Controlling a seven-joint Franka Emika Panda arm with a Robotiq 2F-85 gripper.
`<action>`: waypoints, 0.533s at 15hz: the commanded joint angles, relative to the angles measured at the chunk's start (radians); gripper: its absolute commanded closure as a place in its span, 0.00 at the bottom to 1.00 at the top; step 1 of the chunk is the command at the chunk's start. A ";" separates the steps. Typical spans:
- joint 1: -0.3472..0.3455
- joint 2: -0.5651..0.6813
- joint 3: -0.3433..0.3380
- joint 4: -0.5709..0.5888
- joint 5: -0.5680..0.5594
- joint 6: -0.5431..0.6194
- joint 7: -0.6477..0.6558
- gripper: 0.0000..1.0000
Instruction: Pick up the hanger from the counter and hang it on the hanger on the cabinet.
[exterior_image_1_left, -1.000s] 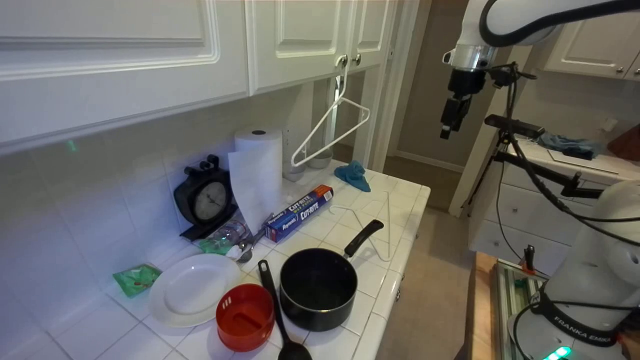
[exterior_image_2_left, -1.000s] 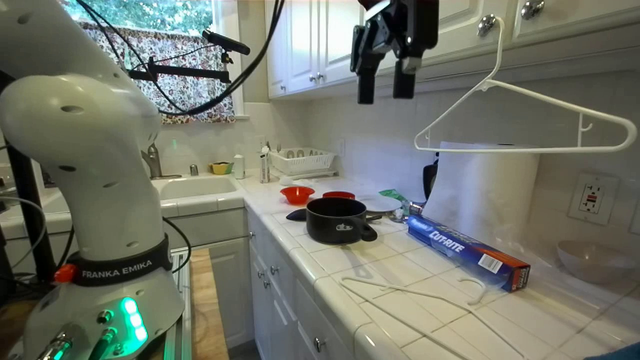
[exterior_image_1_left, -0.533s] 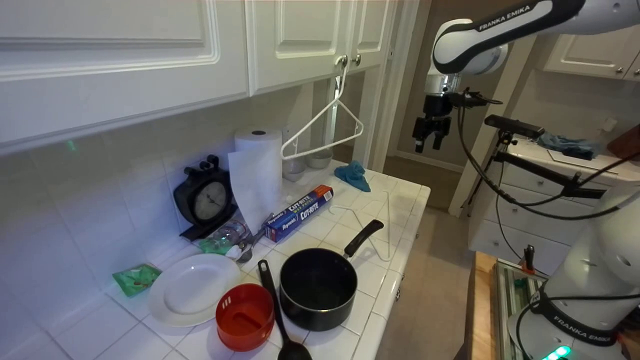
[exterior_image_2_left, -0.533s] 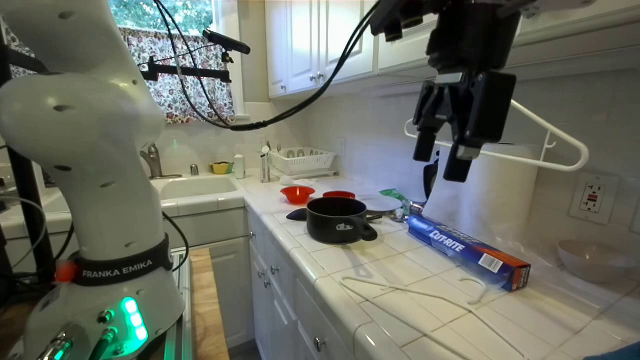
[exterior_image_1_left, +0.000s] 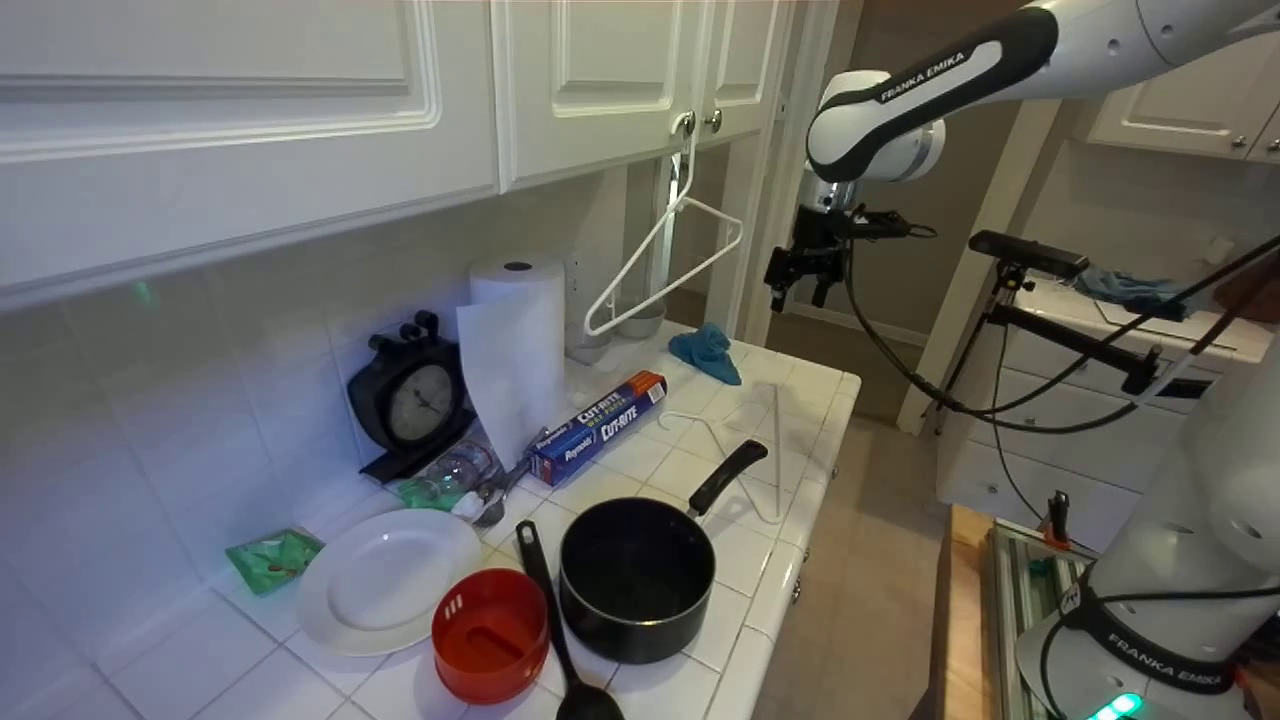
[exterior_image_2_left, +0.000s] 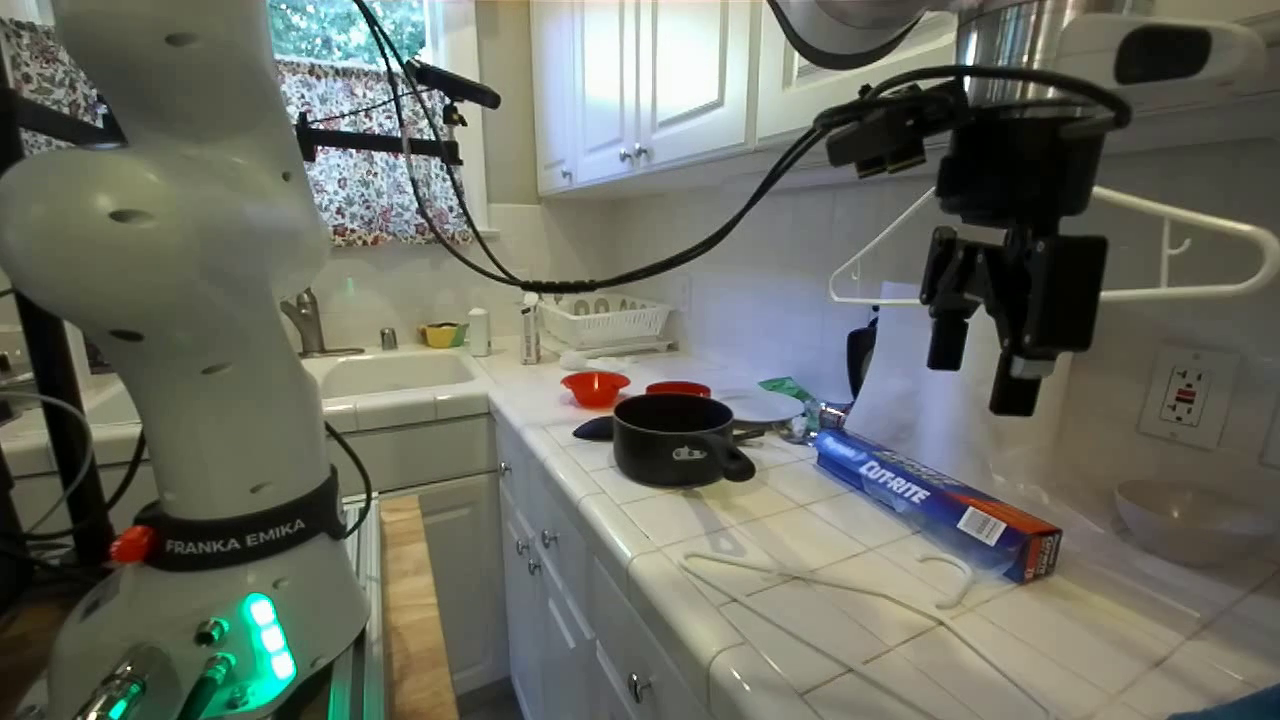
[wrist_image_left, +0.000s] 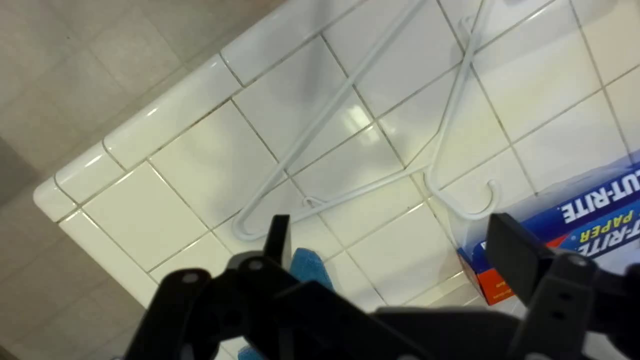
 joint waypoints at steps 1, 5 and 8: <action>-0.012 0.054 0.025 0.036 0.013 0.043 0.053 0.00; -0.014 0.038 0.030 0.013 -0.001 0.032 0.034 0.00; -0.016 0.038 0.030 0.013 -0.001 0.032 0.034 0.00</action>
